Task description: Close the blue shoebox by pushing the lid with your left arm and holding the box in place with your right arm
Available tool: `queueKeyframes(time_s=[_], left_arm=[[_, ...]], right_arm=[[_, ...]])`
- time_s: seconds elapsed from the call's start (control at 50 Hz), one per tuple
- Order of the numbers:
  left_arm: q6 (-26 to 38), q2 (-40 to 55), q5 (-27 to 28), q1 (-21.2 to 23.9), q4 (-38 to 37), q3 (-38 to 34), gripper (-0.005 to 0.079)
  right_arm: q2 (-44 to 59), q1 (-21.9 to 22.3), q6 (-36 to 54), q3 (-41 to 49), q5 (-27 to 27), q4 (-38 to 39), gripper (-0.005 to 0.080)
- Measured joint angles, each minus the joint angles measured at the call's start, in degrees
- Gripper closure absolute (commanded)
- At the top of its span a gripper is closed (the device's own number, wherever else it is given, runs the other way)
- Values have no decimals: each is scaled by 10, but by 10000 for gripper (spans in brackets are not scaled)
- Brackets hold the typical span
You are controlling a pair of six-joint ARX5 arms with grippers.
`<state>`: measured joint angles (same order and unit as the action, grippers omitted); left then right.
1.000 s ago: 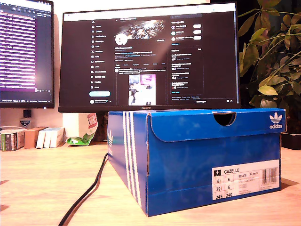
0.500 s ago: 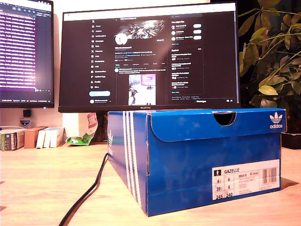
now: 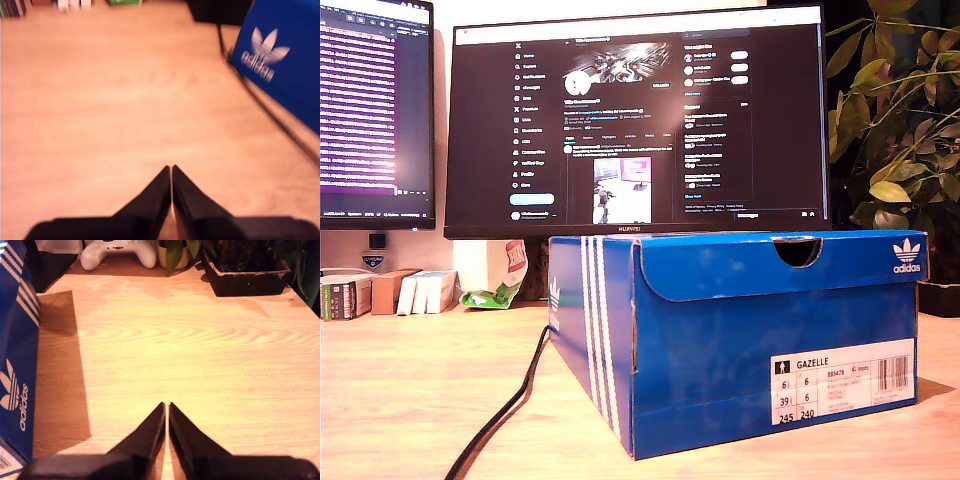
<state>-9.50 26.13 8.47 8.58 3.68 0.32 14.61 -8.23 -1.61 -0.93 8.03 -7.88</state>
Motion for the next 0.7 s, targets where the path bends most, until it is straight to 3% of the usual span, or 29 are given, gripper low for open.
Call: queueKeyframes(time_s=[0.24, 0.7], left_arm=[[0, -73, 0, -9, -59, 0, 754], [0, -213, 0, -93, -140, 0, 754]], right_arm=[[-32, 9, 0, 0, 0, -22, 752], [-132, 87, 0, 0, 0, -23, 752]])
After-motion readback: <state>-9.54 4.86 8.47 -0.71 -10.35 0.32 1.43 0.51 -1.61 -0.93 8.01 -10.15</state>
